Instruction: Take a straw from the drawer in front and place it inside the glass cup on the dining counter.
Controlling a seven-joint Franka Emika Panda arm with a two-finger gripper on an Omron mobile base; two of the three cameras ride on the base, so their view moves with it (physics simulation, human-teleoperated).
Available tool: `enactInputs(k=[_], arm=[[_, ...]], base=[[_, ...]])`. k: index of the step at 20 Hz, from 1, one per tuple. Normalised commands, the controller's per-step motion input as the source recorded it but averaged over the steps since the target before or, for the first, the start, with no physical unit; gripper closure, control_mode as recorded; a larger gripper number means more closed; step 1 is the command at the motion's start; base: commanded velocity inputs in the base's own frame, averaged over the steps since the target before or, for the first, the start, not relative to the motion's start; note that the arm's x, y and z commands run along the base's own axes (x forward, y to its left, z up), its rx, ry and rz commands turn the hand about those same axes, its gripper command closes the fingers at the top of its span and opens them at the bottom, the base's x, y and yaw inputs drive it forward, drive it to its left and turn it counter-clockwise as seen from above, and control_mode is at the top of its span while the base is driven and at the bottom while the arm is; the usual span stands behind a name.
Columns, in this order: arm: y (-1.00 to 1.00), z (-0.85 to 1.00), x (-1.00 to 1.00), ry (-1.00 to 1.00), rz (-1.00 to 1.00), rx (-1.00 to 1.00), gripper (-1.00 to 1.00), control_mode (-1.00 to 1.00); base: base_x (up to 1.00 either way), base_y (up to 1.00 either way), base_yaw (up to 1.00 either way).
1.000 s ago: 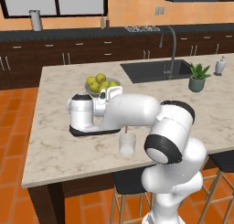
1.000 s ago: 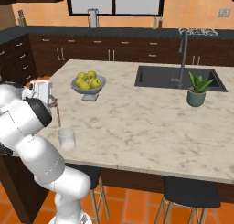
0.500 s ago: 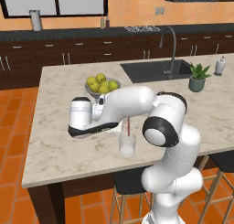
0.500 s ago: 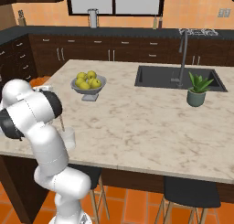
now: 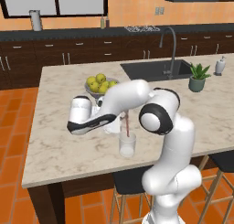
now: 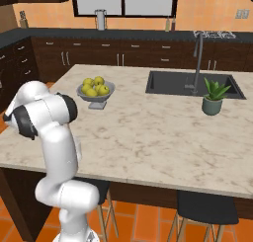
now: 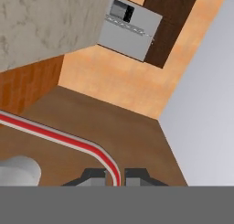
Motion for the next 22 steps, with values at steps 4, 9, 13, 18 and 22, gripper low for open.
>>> enactInputs(k=[4,9,13,18,22], arm=[[0.07,-0.2,0.26,0.0,-0.03,0.0,1.0,-1.0],[0.12,-0.17,0.22,0.0,-0.02,0.0,1.0,-1.0],[0.09,-0.12,0.31,0.0,-0.01,0.0,1.0,-1.0],[0.0,-0.26,-0.37,0.0,-0.04,0.0,1.0,-1.0],[0.0,-0.21,-0.6,0.0,-0.05,0.0,1.0,-1.0]], base=[[0.0,0.0,0.0],[0.0,0.0,0.0],[0.0,0.0,0.0],[0.0,0.0,0.0],[0.0,0.0,0.0]])
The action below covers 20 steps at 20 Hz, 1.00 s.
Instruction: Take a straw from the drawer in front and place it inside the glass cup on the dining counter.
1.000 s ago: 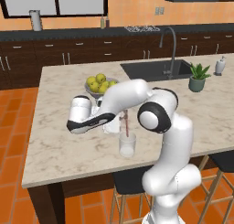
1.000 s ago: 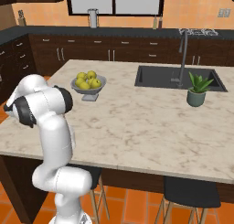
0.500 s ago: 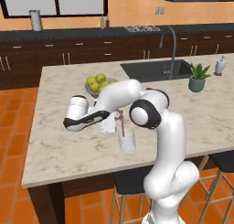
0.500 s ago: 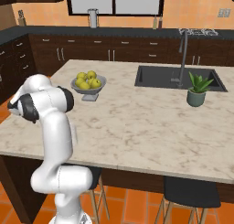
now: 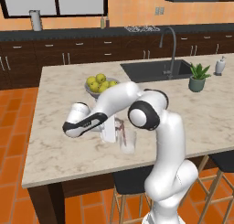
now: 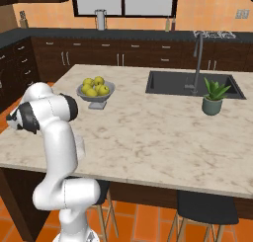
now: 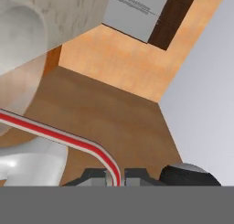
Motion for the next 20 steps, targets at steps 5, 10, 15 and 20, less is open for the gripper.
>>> enactInputs(k=[5,10,15,20], arm=[[-0.12,-0.07,-0.18,0.0,-0.05,0.0,1.0,-1.0],[-0.11,0.0,-0.01,0.0,-0.03,0.03,-1.0,-1.0],[-0.05,0.05,-0.01,-0.01,0.0,0.14,-1.0,-1.0],[0.0,0.12,0.0,-0.04,0.0,0.22,-1.0,-1.0]], base=[[0.0,0.0,0.0],[0.0,0.0,0.0],[0.0,0.0,0.0],[0.0,0.0,0.0]])
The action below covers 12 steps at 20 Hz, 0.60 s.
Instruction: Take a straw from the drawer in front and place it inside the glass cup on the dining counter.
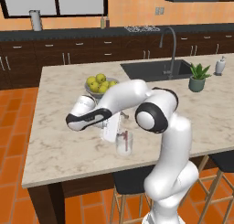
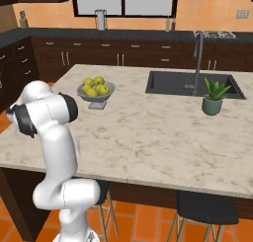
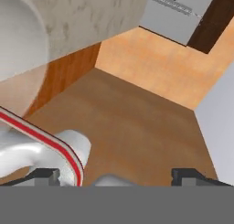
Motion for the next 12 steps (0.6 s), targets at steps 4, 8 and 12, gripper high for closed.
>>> enactInputs(k=[4,8,12], arm=[[0.0,0.2,0.0,-0.06,0.0,0.24,-1.0,-1.0],[0.0,0.2,-0.04,-0.06,0.0,0.26,-1.0,-1.0],[0.0,0.29,-0.31,-0.08,0.0,0.28,-1.0,-1.0]], base=[[0.0,0.0,0.0],[0.0,0.0,0.0],[0.0,0.0,0.0]])
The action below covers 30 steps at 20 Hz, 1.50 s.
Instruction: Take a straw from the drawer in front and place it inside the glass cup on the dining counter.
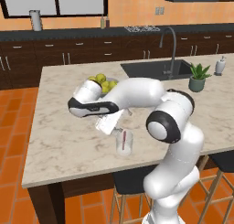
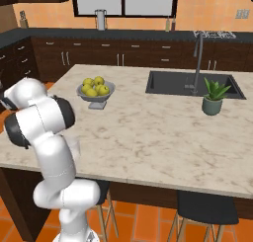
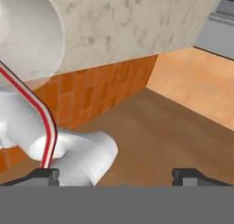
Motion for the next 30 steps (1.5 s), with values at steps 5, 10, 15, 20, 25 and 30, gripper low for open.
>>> enactInputs(k=[5,10,15,20,25,30], arm=[[-0.03,0.01,-0.02,-0.01,0.0,0.24,-1.0,-1.0],[-0.07,0.2,-0.44,-0.16,0.02,0.27,-1.0,-1.0],[-0.41,0.64,-1.0,-0.37,0.06,0.26,-1.0,-1.0],[-0.72,0.68,-0.85,-0.39,0.03,0.27,-1.0,-1.0],[-0.82,0.41,-0.38,-0.25,0.0,0.27,-1.0,-1.0],[-0.79,0.19,-0.27,-0.14,0.0,0.28,-1.0,-1.0]], base=[[0.0,0.0,0.0],[0.0,0.0,0.0],[0.0,0.0,0.0],[0.0,0.0,0.0],[0.0,0.0,0.0],[0.0,0.0,0.0]])
